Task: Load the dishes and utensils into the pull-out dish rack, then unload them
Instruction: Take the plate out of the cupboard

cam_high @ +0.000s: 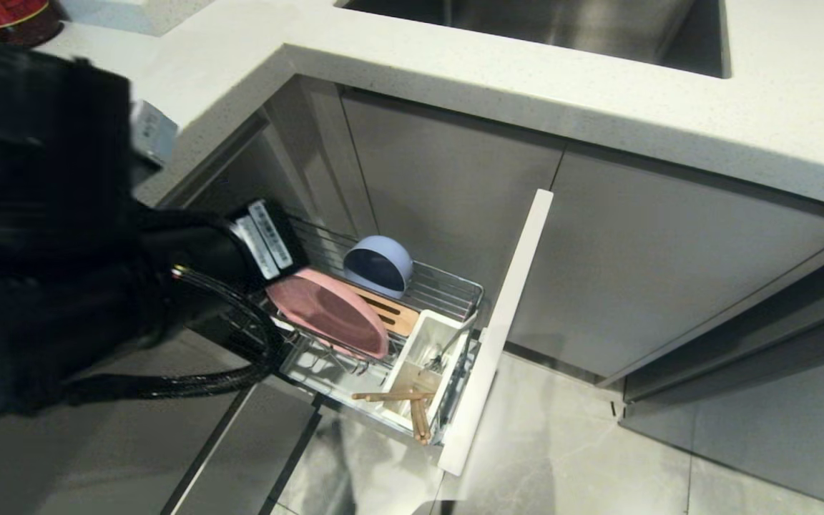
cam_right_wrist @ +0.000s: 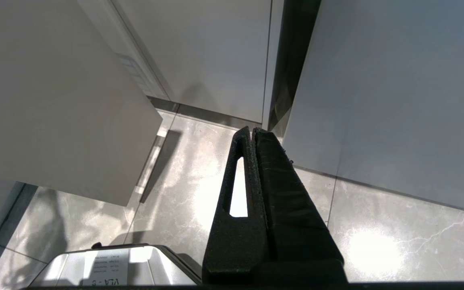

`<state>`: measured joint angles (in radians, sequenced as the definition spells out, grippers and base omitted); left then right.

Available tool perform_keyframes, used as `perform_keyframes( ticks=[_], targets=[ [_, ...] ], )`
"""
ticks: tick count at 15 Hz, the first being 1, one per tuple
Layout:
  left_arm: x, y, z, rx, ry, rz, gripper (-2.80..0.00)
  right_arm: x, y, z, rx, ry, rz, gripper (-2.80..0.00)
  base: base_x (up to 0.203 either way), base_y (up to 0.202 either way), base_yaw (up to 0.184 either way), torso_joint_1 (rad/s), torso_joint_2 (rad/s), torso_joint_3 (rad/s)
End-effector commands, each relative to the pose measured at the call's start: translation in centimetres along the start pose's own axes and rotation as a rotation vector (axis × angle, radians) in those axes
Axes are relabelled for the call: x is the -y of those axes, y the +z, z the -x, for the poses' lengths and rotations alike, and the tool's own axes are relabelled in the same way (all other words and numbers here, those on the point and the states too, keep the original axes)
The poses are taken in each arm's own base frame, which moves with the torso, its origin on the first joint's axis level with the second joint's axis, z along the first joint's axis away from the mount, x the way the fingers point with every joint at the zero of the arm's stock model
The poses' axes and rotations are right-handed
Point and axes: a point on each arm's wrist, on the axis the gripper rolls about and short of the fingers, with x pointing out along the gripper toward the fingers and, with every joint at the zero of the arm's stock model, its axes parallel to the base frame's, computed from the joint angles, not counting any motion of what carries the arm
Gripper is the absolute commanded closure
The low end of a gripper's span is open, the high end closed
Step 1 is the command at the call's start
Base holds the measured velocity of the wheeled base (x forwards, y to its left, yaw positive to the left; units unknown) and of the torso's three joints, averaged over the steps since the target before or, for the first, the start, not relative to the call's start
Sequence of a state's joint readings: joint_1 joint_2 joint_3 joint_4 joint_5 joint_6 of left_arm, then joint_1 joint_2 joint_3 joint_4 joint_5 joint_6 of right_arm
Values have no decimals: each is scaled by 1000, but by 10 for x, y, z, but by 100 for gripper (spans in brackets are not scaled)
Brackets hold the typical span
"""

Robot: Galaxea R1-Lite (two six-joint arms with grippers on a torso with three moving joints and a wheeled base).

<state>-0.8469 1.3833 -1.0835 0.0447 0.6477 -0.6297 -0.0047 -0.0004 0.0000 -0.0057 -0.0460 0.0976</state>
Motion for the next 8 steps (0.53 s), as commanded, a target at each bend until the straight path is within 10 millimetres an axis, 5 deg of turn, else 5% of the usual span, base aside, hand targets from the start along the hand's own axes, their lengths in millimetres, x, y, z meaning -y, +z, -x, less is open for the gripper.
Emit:
perform_keyframes(
  ticks=[1,8],
  targets=[
    [13,-36,-32,-64,83,-22,-280,0,0,0,3,0,-1,0,0,0,0,0,0,0],
    [22,-82,-77,-38,259,-56,-280,0,0,0,5,0,-1,0,0,0,0,0,0,0]
  ],
)
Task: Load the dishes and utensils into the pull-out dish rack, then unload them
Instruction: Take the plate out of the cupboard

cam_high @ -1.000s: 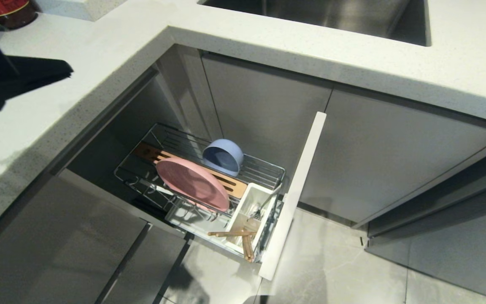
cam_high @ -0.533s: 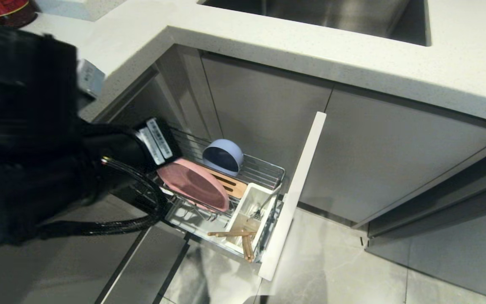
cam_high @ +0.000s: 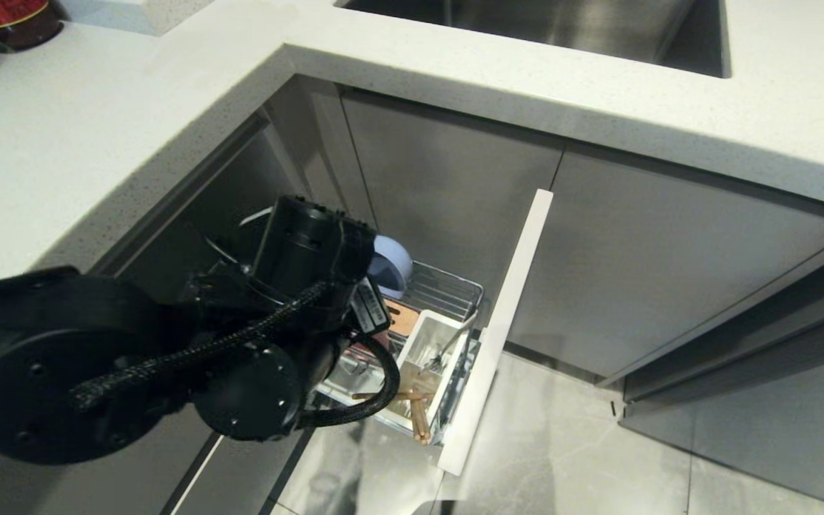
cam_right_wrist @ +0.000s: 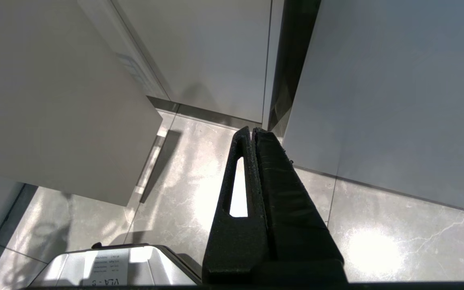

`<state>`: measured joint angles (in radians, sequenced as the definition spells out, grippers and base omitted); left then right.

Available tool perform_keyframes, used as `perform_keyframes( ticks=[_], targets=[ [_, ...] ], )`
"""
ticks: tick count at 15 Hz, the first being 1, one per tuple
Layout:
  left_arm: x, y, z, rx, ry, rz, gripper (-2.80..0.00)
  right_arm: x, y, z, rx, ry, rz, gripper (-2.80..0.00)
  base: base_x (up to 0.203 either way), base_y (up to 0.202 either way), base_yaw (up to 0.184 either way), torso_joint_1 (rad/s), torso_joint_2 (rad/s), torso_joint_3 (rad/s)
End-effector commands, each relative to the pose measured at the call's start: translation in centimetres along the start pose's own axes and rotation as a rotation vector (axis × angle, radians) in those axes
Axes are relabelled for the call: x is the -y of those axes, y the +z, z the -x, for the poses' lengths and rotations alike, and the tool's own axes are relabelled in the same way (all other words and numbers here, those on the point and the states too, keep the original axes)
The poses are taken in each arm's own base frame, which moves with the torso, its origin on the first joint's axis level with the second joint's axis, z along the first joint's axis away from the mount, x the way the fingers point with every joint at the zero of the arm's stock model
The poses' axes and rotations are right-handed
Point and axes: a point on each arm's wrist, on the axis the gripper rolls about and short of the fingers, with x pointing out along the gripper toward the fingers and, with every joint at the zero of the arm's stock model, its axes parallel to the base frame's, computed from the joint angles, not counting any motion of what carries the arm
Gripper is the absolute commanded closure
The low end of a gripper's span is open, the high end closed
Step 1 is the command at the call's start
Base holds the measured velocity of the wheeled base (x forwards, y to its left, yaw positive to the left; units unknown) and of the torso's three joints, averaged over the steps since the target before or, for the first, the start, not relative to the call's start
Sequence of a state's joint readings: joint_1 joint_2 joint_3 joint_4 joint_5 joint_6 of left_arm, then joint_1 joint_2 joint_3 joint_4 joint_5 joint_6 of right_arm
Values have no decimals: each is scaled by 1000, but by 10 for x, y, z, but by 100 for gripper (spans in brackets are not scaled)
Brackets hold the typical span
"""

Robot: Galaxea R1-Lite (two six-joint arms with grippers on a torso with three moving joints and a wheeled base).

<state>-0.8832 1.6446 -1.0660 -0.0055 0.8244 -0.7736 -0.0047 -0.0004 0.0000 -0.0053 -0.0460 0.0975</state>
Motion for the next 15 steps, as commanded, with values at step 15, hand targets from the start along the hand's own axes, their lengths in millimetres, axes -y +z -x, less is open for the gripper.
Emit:
perform_keyframes(
  ticks=[15],
  targets=[
    [10,-9,-92,99,182,3,-280,0,0,0,3,0,-1,0,0,0,0,0,0,0]
  ],
)
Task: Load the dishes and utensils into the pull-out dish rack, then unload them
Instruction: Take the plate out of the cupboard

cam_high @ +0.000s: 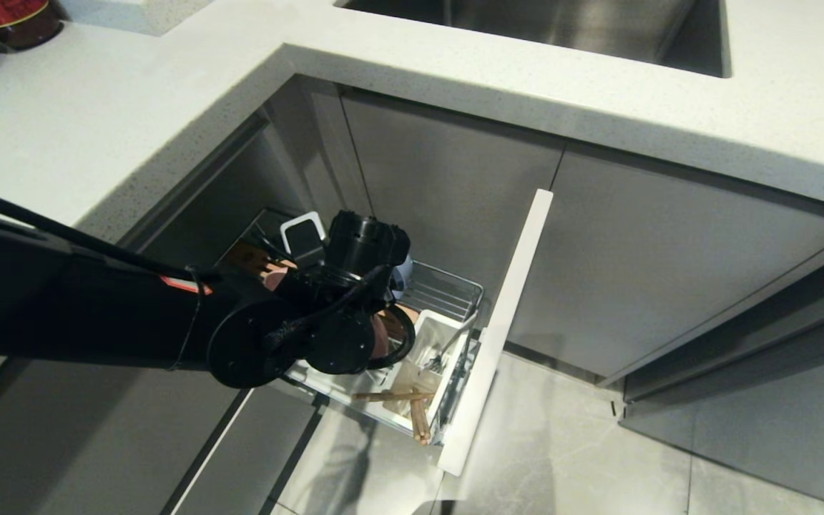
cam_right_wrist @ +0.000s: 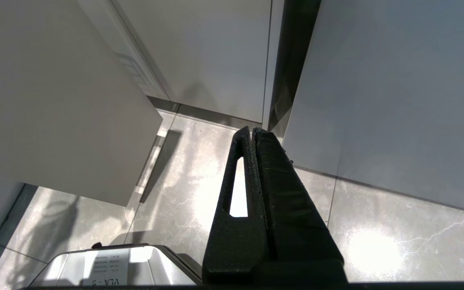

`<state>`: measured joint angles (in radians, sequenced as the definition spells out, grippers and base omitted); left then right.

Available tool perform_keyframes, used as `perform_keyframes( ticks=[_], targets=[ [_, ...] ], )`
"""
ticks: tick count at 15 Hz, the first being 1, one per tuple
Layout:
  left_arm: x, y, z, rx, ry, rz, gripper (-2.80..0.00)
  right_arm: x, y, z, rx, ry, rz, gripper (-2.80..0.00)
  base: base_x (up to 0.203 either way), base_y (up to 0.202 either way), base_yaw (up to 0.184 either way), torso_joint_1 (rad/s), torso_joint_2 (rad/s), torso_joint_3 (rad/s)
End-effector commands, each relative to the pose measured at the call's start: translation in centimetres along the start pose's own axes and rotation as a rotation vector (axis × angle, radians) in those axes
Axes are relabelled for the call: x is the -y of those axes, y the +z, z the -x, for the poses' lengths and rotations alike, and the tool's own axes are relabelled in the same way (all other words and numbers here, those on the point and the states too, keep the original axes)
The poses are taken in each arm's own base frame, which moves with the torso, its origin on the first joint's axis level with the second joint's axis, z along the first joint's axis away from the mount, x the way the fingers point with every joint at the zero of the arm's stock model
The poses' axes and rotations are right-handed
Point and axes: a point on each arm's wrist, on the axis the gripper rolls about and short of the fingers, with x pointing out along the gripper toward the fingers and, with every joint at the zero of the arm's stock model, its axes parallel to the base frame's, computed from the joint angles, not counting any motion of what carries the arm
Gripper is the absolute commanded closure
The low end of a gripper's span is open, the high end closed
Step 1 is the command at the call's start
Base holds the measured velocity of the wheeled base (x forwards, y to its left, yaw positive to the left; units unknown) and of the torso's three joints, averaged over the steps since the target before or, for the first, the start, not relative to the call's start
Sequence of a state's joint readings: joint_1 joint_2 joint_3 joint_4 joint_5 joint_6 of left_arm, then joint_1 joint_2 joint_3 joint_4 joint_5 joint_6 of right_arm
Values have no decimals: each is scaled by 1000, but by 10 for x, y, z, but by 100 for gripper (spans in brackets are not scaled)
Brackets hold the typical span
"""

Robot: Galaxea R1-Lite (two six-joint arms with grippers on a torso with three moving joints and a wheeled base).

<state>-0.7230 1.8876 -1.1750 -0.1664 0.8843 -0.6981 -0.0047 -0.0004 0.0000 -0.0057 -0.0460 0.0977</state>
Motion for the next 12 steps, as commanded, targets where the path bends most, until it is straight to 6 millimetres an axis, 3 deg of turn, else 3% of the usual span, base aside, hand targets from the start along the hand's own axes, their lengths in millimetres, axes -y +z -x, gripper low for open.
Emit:
perform_keyframes(
  ticks=[1,4,5,6,12],
  targets=[
    [2,-1,-2,3,5,3,-280,0,0,0,5,0,-1,0,0,0,0,0,0,0],
    [1,0,-1,4,4,3,-280,0,0,0,5,0,-1,0,0,0,0,0,0,0],
    [2,-1,-1,3,3,3,-31,0,0,0,5,0,-1,0,0,0,0,0,0,0],
    [2,-1,0,3,0,2,0,0,0,0,5,0,-1,0,0,0,0,0,0,0],
    [5,-4,6,-3,-15,-6,0,0,0,0,5,0,-1,0,0,0,0,0,0,0]
  ],
)
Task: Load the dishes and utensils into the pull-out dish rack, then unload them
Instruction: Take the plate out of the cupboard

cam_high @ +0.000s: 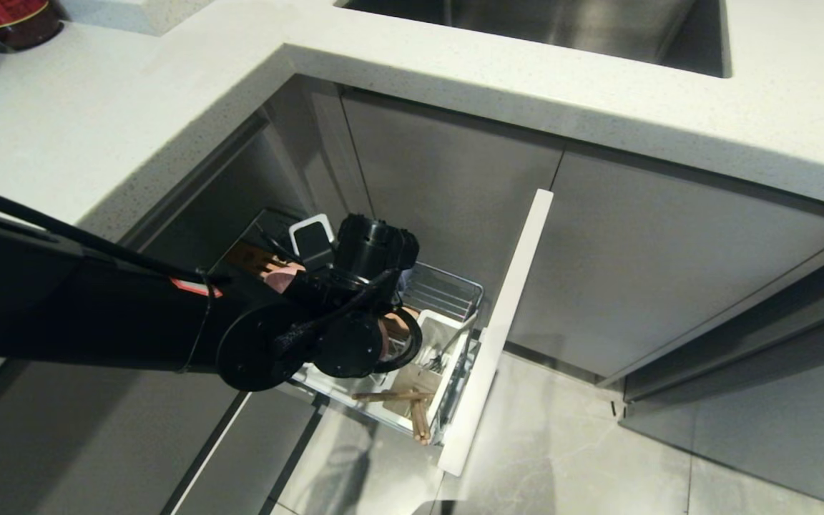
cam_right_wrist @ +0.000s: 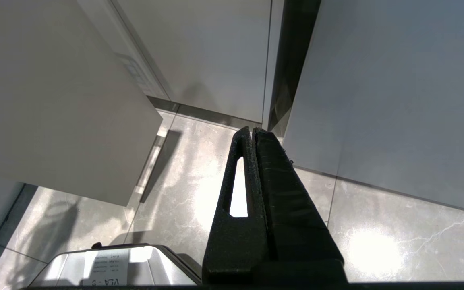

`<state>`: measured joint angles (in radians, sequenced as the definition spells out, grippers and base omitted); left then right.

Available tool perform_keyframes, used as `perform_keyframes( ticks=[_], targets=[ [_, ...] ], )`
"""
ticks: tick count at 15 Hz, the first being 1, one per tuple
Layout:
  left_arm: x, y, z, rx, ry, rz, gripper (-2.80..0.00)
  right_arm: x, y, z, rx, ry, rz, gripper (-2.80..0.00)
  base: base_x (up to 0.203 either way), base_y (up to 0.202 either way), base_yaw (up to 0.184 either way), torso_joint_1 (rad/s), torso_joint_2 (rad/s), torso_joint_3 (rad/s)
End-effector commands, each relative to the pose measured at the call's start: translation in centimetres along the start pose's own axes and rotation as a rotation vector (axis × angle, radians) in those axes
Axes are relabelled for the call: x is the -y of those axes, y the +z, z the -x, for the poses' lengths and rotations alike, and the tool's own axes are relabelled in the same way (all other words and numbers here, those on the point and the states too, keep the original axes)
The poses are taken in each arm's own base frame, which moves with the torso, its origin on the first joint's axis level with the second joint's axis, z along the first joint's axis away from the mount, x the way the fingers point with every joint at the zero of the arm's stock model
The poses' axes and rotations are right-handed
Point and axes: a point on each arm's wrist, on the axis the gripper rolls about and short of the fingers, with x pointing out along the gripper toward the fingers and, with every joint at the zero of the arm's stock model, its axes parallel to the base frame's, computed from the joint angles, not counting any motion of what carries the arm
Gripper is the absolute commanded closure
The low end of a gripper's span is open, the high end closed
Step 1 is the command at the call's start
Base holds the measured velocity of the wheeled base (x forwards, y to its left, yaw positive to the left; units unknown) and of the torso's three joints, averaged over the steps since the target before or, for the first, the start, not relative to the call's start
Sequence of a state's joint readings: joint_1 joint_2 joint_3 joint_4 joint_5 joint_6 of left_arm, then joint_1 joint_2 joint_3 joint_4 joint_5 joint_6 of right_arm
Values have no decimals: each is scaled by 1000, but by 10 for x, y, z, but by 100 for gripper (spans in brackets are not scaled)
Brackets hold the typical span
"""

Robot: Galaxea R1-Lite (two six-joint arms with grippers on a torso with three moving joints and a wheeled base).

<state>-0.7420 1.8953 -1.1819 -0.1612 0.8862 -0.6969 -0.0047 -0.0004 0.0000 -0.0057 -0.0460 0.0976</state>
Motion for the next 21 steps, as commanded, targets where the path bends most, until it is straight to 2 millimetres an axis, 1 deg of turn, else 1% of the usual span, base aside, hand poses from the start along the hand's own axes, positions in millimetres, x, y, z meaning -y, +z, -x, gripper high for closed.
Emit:
perform_keyframes(
  ticks=[1,6,8,10,17,21],
  targets=[
    [1,-1,4,1,-5,4,0,0,0,0,5,0,-1,0,0,0,0,0,0,0],
    [3,-2,7,-2,-15,5,0,0,0,0,5,0,-1,0,0,0,0,0,0,0],
    [2,4,11,7,-23,17,0,0,0,0,5,0,-1,0,0,0,0,0,0,0],
    [0,14,20,21,-41,40,0,0,0,0,5,0,-1,0,0,0,0,0,0,0],
    [-16,67,74,74,-137,132,0,0,0,0,4,0,-1,0,0,0,0,0,0,0],
    [-26,91,109,87,-210,172,0,0,0,0,4,0,-1,0,0,0,0,0,0,0]
  ],
)
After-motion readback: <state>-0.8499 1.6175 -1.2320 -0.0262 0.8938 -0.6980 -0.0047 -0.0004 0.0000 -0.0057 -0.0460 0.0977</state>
